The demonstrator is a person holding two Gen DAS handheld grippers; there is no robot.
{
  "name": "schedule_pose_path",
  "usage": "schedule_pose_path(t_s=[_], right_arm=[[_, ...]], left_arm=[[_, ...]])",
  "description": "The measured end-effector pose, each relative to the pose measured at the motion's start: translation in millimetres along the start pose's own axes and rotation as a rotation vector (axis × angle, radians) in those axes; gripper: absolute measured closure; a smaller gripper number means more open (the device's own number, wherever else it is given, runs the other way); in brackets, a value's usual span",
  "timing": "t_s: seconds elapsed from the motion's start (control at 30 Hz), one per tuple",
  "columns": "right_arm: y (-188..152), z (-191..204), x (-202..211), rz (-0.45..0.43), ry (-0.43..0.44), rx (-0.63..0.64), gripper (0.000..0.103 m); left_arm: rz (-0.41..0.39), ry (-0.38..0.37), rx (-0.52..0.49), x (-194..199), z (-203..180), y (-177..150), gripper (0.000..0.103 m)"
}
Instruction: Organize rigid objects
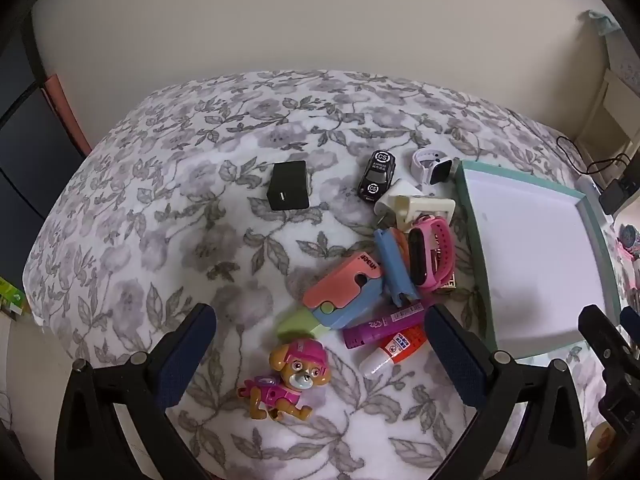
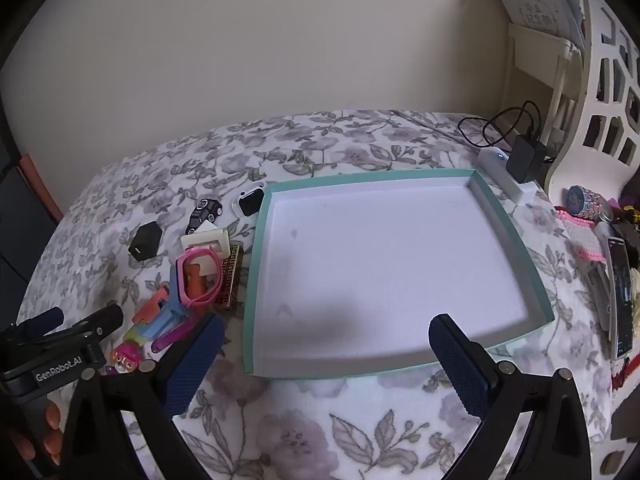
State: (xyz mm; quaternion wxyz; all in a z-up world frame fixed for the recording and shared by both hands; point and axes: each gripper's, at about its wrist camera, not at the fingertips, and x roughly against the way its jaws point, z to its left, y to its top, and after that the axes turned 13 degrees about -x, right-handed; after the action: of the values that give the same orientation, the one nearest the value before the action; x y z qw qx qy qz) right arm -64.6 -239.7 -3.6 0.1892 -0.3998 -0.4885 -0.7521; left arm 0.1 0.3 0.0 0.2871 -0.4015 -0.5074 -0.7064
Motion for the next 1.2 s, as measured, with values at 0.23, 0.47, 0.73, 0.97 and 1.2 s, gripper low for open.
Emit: schedule_pose_path(t_s=[0.23, 0.47, 0.73, 0.97, 1.2], right_arm=[[0.4, -2.1, 0.1, 0.0, -0.016, 0.007, 0.0], [2.9, -4.7, -3.3, 0.008, -0.017, 0.002, 0.0], [0.8, -0.7, -1.3, 0.005, -0.039, -0.003, 0.0], [2.9, -4.1, 1.2, 0.002, -0.056, -0.018, 0.0], [6.1, -0.1, 10.1, -0.018, -0.075, -0.009, 0.0]], left_arm=[[-0.01, 0.007, 0.015, -2.9, -0.3, 1.9, 0.0], [-0.041, -0.015, 0.004, 1.2, 1.7, -0.1, 0.0], [-0.047, -0.084, -0.007, 1.0, -1.1, 1.3, 0.0], [-0.067, -0.07, -0.001, 4.6, -0.1, 0.7, 0.0], [-0.114, -0.045, 0.011, 10.9, 1.9, 0.4, 0.0]])
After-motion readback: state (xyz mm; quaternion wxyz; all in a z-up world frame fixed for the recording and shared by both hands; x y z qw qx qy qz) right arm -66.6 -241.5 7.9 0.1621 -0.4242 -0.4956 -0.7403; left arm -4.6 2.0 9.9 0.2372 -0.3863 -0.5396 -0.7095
